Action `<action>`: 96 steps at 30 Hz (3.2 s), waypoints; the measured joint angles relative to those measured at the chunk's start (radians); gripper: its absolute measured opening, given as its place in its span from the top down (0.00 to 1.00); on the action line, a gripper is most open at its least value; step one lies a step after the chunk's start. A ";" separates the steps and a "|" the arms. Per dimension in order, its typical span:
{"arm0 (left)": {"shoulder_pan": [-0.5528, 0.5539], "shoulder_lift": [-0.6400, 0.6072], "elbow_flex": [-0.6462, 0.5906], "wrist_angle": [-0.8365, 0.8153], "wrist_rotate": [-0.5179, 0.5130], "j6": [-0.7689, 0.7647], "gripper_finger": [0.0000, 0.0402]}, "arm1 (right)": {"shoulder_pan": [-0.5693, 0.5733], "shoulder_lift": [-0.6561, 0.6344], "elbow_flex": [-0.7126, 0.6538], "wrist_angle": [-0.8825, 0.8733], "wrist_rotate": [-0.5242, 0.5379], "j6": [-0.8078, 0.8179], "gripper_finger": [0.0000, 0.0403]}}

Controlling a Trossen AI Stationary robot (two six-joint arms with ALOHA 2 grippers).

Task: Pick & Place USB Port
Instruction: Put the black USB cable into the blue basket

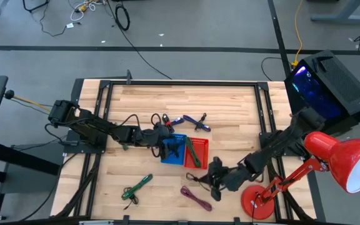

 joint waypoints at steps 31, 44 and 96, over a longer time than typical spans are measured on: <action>0.080 0.000 0.000 0.806 0.215 0.247 0.48 | -0.347 -0.166 0.001 0.428 0.097 -0.791 1.00; 0.120 0.000 0.000 0.807 0.237 0.247 0.66 | -0.441 -0.152 0.002 0.453 -0.064 -0.794 1.00; -0.060 -0.112 0.000 -0.136 -0.163 -0.314 0.93 | -0.383 -0.290 0.001 -0.090 0.131 -0.660 0.77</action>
